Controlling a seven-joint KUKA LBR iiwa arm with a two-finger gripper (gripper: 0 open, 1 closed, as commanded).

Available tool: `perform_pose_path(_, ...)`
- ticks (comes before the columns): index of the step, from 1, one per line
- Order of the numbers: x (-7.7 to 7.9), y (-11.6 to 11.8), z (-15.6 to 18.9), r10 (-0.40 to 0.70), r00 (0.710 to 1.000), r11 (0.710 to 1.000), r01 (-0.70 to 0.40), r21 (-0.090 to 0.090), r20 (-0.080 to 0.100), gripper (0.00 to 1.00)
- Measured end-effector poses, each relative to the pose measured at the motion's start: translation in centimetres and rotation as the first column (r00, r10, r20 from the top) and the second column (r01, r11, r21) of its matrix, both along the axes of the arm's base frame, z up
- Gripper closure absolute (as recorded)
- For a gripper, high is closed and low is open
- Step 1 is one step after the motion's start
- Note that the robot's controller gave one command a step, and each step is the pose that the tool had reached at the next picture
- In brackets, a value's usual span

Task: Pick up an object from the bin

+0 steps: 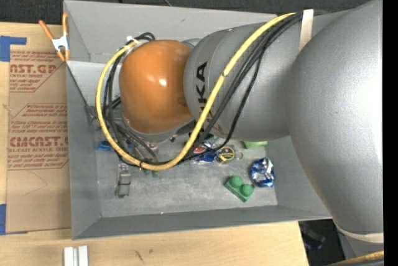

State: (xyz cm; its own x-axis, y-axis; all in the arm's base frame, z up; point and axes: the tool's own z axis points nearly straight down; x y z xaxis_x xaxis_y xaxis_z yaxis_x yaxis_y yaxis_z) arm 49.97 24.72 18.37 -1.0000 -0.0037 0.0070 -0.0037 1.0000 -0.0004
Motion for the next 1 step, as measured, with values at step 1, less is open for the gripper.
perform_pose_path(1,8.73,-4.83,-9.29,-0.284,0.959,0.959,0.284,-0.001,0.006,0.0)
